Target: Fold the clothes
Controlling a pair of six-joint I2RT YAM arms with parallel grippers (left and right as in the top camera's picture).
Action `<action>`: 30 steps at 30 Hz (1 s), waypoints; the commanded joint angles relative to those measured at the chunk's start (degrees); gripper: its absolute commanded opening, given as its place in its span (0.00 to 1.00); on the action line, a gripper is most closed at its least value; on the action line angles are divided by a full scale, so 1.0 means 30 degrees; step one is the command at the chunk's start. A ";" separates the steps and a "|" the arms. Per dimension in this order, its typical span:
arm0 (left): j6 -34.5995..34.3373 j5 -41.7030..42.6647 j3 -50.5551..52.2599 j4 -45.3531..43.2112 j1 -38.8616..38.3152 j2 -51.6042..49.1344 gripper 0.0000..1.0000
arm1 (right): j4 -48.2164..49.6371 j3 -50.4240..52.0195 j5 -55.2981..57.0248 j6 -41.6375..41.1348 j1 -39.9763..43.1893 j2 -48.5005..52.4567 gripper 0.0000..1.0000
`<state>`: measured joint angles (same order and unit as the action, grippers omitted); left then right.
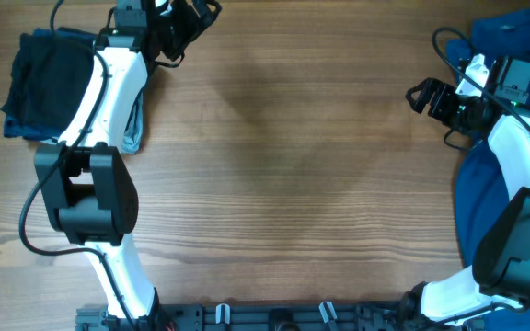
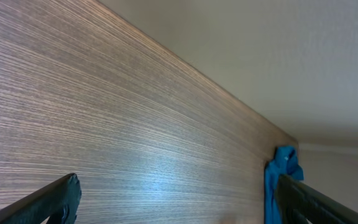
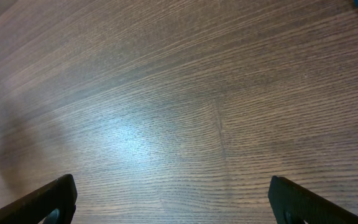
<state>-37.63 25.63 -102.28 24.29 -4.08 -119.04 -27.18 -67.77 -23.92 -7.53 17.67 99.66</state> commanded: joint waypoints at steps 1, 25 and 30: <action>0.0087 -0.0430 0.0000 0.0007 0.0036 0.0073 1.00 | 0.0044 -0.0036 0.0138 -0.0189 -0.0153 -0.0874 1.00; 0.0087 -0.0430 0.0000 0.0007 0.0036 0.0073 1.00 | 0.4626 1.2859 0.1494 0.3563 -0.6098 -3.3135 1.00; 0.0095 -0.0430 0.0000 0.0007 0.0036 0.0073 1.00 | 1.0564 1.7741 0.2157 0.2871 -0.5916 -3.3135 1.00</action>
<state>-37.63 24.67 -102.28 24.45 -4.08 -119.04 -1.04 -20.56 -19.40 2.70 -0.43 1.45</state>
